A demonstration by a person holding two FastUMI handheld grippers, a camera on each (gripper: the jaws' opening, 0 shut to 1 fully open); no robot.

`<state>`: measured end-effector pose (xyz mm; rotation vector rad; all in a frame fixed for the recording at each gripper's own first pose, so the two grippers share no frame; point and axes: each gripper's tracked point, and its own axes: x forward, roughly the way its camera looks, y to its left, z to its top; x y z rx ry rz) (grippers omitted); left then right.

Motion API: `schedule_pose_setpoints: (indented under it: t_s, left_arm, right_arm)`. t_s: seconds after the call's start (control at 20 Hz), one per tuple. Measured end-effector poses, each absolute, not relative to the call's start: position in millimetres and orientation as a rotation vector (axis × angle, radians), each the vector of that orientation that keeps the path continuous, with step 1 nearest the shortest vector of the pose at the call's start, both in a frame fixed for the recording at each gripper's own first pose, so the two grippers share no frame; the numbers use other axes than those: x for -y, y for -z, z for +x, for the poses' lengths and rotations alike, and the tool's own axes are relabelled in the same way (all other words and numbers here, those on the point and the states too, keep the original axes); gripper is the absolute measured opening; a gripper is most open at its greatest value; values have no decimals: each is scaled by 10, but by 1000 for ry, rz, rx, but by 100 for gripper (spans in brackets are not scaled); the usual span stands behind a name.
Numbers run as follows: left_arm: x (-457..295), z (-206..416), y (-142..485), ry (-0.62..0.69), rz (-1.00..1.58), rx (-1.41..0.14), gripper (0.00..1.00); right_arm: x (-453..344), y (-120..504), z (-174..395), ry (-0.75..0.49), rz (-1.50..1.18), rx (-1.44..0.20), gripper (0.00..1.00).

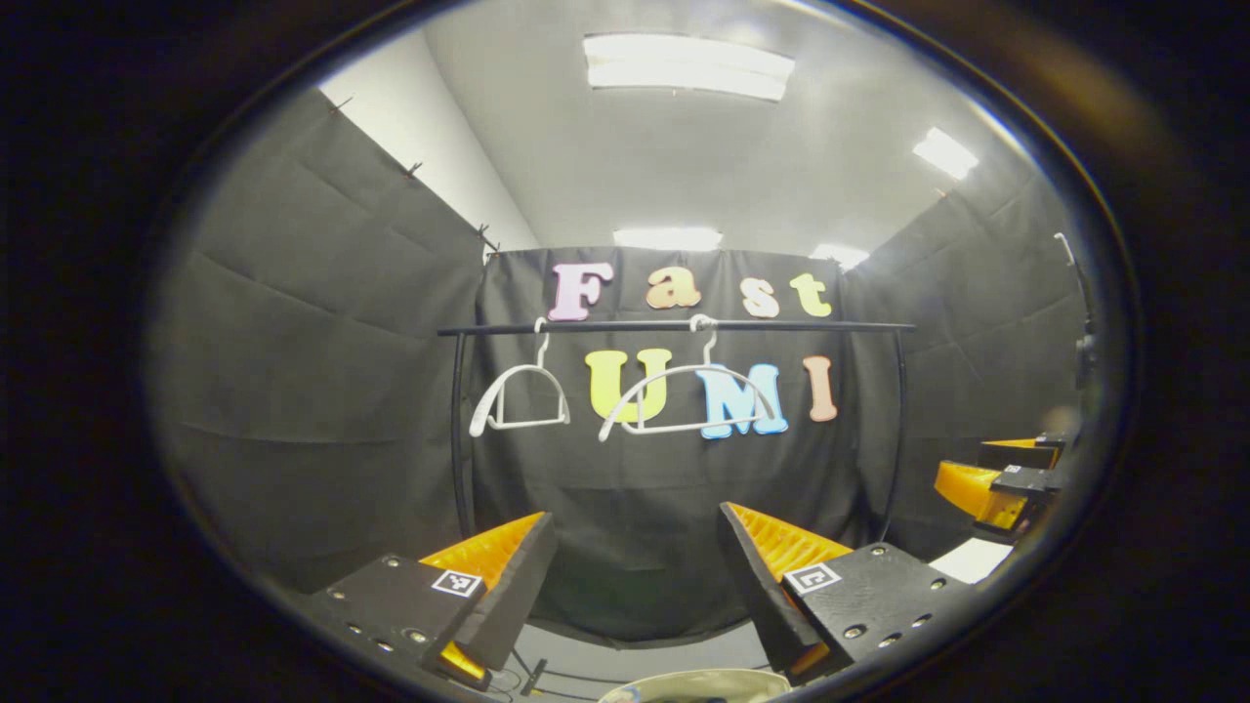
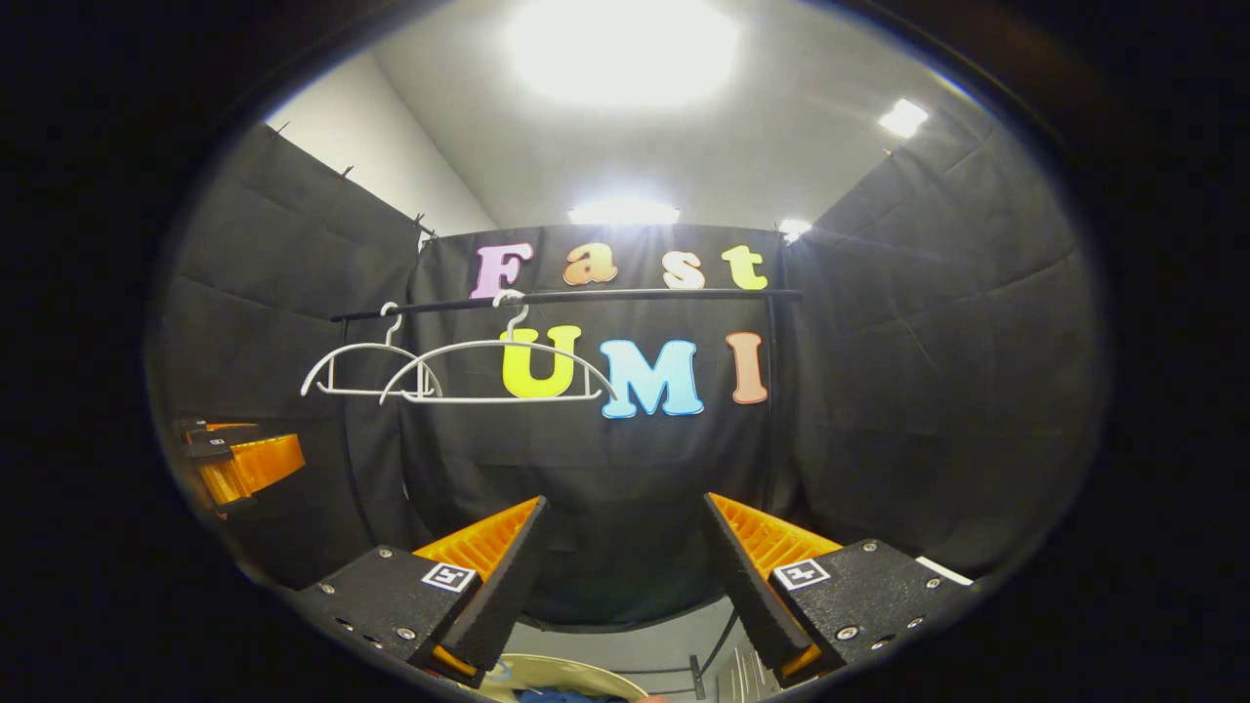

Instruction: Grasp the clothes on the hanger with both hands and then place them into the laundry hamper below.

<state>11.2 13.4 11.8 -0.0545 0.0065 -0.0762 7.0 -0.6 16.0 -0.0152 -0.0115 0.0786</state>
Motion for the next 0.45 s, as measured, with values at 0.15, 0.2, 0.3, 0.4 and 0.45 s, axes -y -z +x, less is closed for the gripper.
schedule_pose_setpoints:
  t_s: [0.15,0.2,0.3,0.4,0.45]
  left_arm:
    - [-112,144,-112,74,-49,-8,100]
    - [-107,151,-110,74,-49,-9,100]
    - [-107,169,-106,73,-49,-7,96]
    - [-90,170,-105,75,-46,-8,100]
    - [-80,177,-98,78,-44,-9,100]
  right_arm:
    - [53,-127,101,-68,-13,4,94]
    - [64,-111,104,-66,-9,-2,95]
    - [103,-102,111,-59,-6,-7,95]
    - [138,-92,117,-51,-5,-9,95]
    - [147,-74,120,-49,-5,-12,95]
